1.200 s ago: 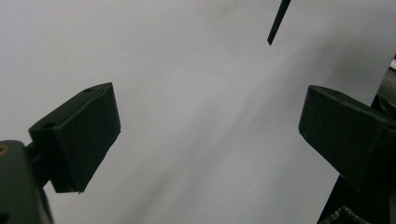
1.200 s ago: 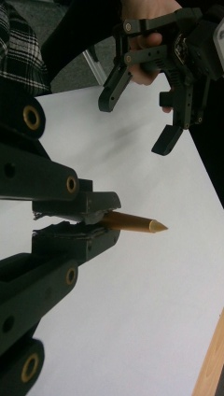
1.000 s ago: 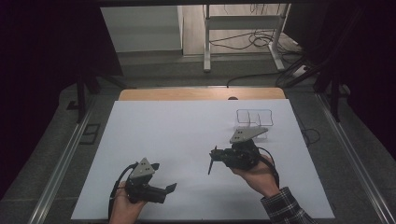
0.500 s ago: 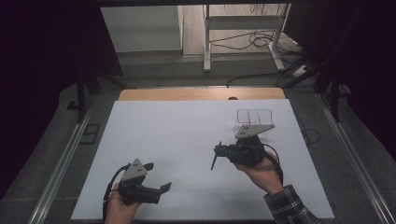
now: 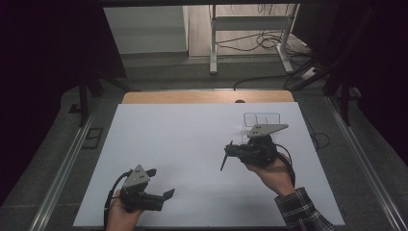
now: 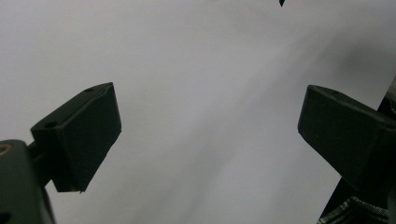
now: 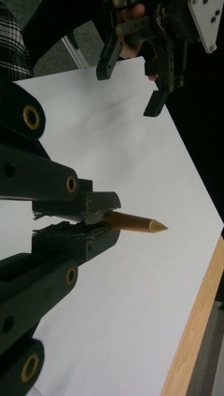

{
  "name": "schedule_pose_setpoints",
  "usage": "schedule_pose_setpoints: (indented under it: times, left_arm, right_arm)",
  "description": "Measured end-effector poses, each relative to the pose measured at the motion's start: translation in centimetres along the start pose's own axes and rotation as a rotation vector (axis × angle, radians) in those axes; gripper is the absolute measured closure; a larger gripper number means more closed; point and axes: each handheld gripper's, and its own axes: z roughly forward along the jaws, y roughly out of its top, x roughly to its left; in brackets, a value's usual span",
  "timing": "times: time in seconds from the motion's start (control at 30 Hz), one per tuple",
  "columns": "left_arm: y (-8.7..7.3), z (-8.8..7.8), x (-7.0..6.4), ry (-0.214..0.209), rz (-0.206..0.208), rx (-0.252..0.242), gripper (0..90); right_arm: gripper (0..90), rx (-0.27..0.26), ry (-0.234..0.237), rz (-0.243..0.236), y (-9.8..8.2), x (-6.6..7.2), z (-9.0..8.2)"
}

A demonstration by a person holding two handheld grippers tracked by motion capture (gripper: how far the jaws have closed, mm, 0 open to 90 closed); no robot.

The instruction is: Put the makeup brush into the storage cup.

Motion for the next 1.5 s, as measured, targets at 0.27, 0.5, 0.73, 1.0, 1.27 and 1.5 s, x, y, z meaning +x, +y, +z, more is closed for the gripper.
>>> schedule_pose_setpoints:
  times: [0.27, 0.5, 0.73, 1.0, 1.27, 1.5]
  left_arm:
    - [-0.1, -0.1, 0.1, 0.003, -0.005, -0.002, 6.5]
    - [-0.1, 0.0, 0.0, 0.004, -0.001, 0.003, 6.5]
    - [0.0, 0.0, 0.0, 0.008, 0.0, 0.004, 6.5]
    - [0.0, 0.0, 0.0, 0.011, -0.001, 0.006, 6.4]
    - [-0.1, 0.0, 0.1, 0.015, -0.007, 0.005, 6.3]
    - [0.0, 0.0, 0.1, 0.013, -0.007, 0.009, 6.4]
  right_arm:
    - [82.7, -0.008, -0.02, 0.019, 0.4, -0.9, -0.4]
    - [82.8, -0.01, -0.045, 0.025, 0.9, -1.9, -1.0]
    - [82.8, -0.021, -0.069, 0.032, 1.6, -2.8, -1.7]
    - [82.8, -0.029, -0.092, 0.032, 2.5, -3.7, -2.2]
    - [82.8, -0.035, -0.108, 0.046, 3.4, -4.4, -2.5]
    - [82.8, -0.042, -0.127, 0.051, 4.2, -5.2, -2.8]
